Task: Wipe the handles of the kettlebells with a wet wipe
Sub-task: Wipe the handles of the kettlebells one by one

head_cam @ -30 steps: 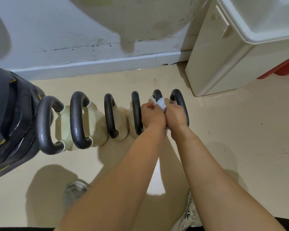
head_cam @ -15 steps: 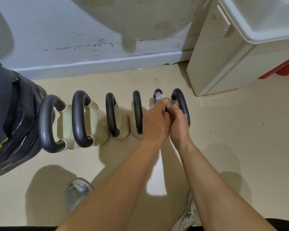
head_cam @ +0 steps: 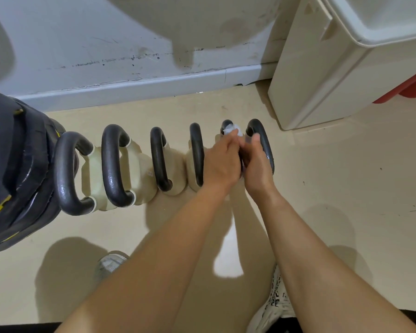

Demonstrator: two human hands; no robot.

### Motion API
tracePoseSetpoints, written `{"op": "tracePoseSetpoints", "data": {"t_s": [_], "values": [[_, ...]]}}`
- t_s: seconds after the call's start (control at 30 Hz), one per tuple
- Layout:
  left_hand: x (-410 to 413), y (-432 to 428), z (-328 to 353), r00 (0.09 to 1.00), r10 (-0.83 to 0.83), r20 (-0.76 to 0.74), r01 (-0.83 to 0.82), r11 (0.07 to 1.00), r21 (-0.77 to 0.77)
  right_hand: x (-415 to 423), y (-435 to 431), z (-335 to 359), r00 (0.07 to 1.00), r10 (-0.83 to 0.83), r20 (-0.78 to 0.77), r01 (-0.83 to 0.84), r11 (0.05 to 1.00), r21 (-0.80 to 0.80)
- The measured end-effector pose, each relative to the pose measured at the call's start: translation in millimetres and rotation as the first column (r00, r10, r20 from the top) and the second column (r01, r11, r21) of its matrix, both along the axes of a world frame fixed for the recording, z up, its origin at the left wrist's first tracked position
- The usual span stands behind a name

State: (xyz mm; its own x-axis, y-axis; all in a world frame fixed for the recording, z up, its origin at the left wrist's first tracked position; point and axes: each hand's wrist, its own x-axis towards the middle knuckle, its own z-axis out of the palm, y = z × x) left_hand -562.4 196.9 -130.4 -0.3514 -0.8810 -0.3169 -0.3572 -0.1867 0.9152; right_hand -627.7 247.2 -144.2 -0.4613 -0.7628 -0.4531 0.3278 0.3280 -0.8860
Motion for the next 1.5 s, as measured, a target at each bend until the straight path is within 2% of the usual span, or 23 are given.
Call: {"op": "tracePoseSetpoints", "data": {"t_s": [0.13,0.2,0.27,0.33,0.5,0.63,0.83,0.93,1.07,1.2,1.27,1.37,1.5], "values": [[-8.1,-19.6,18.0,0.952,0.207,-0.226,-0.113,0.922,0.37,-11.5,-27.9,6.7,0.983,0.13,-0.133,-0.12,0.989,0.081],[-4.4,-17.1,19.7,0.911,0.279,-0.302,-0.118,0.881,0.458,-12.6,-27.2,6.6,0.98,0.141,-0.139,-0.129,0.987,0.096],[3.4,-5.8,18.0,0.889,0.321,-0.327,-0.13,0.861,0.492,-10.7,-15.5,8.4,0.99,0.082,-0.115,-0.071,0.993,0.096],[9.6,8.2,11.5,0.875,0.355,-0.328,-0.151,0.845,0.513,-6.3,0.9,7.4,0.995,0.022,-0.097,-0.012,0.995,0.098],[19.7,43.4,5.7,0.866,0.399,-0.303,-0.216,0.843,0.493,17.6,38.0,5.6,0.986,-0.035,-0.165,0.043,0.998,0.046],[21.2,64.3,10.4,0.841,0.432,-0.325,-0.239,0.836,0.494,34.2,52.8,3.4,0.965,-0.103,-0.239,0.129,0.987,0.097],[8.6,41.9,14.6,0.823,0.487,-0.293,-0.283,0.797,0.533,16.8,29.8,11.1,0.981,-0.051,-0.19,0.063,0.996,0.058],[4.4,31.4,18.9,0.839,0.453,-0.301,-0.262,0.822,0.505,10.3,18.0,21.8,0.98,0.014,-0.2,0.003,0.996,0.085],[13.9,46.8,11.4,0.822,0.492,-0.289,-0.294,0.799,0.525,20.6,39.9,13.3,0.977,-0.027,-0.21,0.054,0.991,0.123],[17.8,71.1,1.7,0.783,0.56,-0.27,-0.345,0.753,0.56,38.5,60.3,-0.2,0.986,-0.116,-0.12,0.133,0.981,0.143],[14.8,75.8,5.7,0.721,0.652,-0.234,-0.389,0.66,0.643,41.3,61.4,-3.3,0.98,-0.194,0.045,0.188,0.976,0.107],[12.6,72.8,13.3,0.674,0.713,-0.192,-0.404,0.574,0.713,41.9,59.8,-6.4,0.907,-0.303,0.292,0.3,0.952,0.054],[10.2,71.1,3.1,0.702,0.69,-0.177,-0.414,0.597,0.687,43.1,60.3,-12.3,0.867,-0.319,0.383,0.321,0.945,0.061]]}}
